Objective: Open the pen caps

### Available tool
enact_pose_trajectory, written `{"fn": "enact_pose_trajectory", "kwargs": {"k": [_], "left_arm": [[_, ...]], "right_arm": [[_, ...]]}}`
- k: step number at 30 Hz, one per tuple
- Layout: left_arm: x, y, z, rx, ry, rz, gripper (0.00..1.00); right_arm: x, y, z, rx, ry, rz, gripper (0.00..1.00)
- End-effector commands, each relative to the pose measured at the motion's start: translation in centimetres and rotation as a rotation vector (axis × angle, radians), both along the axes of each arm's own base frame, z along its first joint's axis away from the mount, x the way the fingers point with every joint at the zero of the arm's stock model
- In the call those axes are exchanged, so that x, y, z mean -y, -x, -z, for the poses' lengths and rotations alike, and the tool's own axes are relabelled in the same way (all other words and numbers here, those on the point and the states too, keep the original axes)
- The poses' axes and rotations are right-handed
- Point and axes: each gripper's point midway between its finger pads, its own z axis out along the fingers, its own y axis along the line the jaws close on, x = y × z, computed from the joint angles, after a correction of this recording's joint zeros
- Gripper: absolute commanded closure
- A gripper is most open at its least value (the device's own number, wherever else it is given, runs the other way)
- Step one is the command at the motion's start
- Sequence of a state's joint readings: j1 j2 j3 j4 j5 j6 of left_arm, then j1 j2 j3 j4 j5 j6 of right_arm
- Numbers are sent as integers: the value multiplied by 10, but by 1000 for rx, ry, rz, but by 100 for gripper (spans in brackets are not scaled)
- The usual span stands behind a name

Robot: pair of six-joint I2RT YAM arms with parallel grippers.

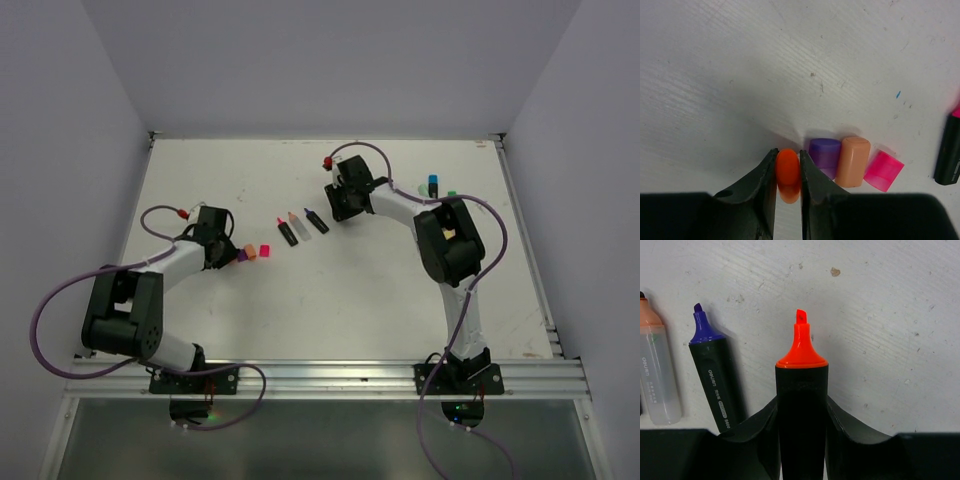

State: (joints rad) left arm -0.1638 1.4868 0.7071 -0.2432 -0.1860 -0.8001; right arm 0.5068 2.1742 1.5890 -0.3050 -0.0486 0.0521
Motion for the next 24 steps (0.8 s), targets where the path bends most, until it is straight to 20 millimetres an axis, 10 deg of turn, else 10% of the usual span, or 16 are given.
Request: {"fn": "enact_pose_trajectory", "kwargs": {"k": [1,24], "left_arm": [[-8,18,14,-47,-25,-11,75],[-17,26,0,-12,-45,-54,29]], "right_arm": [[-18,1,-7,-5,-30,-34,63],[-35,-4,-35,27,-106,-73,51]]}}
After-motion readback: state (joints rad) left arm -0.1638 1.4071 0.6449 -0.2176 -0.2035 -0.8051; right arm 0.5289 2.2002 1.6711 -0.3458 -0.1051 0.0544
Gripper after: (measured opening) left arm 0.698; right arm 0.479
